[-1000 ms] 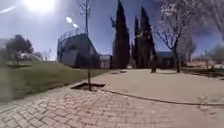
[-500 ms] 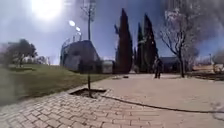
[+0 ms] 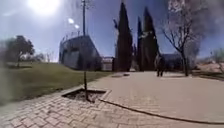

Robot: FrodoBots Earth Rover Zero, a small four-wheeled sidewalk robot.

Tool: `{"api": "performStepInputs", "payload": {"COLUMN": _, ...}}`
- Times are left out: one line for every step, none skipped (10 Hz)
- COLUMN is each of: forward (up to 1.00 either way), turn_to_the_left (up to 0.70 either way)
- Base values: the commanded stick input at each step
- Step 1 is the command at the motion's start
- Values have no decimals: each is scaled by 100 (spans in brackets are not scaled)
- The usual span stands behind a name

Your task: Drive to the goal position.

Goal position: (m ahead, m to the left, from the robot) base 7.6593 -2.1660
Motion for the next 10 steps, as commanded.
{"api": "performStepInputs", "payload": {"forward": 95, "turn_to_the_left": -27}}
{"api": "performStepInputs", "payload": {"forward": 95, "turn_to_the_left": -23}}
{"api": "performStepInputs", "payload": {"forward": 95, "turn_to_the_left": -15}}
{"api": "performStepInputs", "payload": {"forward": 95, "turn_to_the_left": -10}}
{"api": "performStepInputs", "payload": {"forward": 95, "turn_to_the_left": -5}}
{"api": "performStepInputs", "payload": {"forward": 95, "turn_to_the_left": 0}}
{"api": "performStepInputs", "payload": {"forward": 95, "turn_to_the_left": -1}}
{"api": "performStepInputs", "payload": {"forward": 95, "turn_to_the_left": -16}}
{"api": "performStepInputs", "payload": {"forward": 95, "turn_to_the_left": -31}}
{"api": "performStepInputs", "payload": {"forward": 95, "turn_to_the_left": -32}}
